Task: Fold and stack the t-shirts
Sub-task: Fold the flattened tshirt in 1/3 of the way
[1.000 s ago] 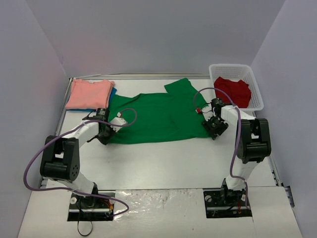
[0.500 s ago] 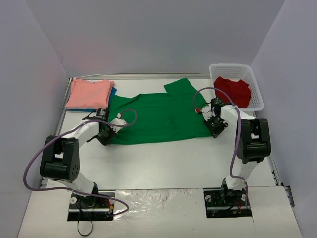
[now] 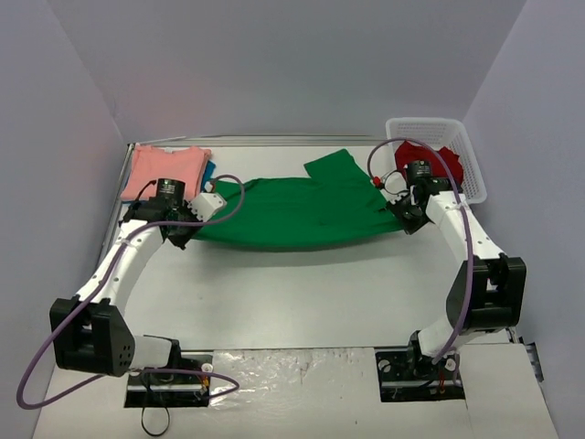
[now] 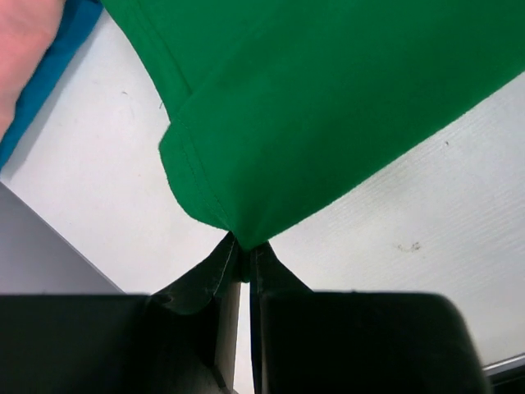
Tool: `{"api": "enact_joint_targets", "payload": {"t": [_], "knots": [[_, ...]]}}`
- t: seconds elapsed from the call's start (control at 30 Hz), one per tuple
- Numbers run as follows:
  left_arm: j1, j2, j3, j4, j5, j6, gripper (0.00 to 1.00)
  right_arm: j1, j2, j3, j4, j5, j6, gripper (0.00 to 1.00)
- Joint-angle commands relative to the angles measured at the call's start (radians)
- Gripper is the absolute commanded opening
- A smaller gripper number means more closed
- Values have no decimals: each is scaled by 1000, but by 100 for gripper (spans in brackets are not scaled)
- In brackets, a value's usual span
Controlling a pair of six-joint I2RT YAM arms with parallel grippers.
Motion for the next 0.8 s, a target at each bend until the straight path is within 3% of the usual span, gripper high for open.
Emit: {"api": "enact_joint_targets", "payload": {"t": [0.0, 0.4, 0.43, 0.47, 0.53, 0.57, 0.77], "knots": [[10, -43, -30, -91, -31, 25, 2, -10, -86, -39, -127, 33, -30, 0], [8, -180, -168, -181, 7, 72, 3, -16, -306, -168, -315, 32, -119, 0], [8, -186, -181, -196, 25, 83, 16, -16, -310, -174, -324, 29, -133, 5], [8, -188, -184, -213, 38, 98, 22, -16, -315, -180, -356, 15, -144, 29], [8, -200, -187, -267, 85, 135, 28, -16, -316, -185, -382, 7, -157, 39], [8, -208, -185, -287, 104, 153, 31, -18, -322, -187, -405, 1, -164, 51], [7, -284, -153, -424, 168, 233, 35, -16, -352, -174, -447, 12, -181, 59]]}}
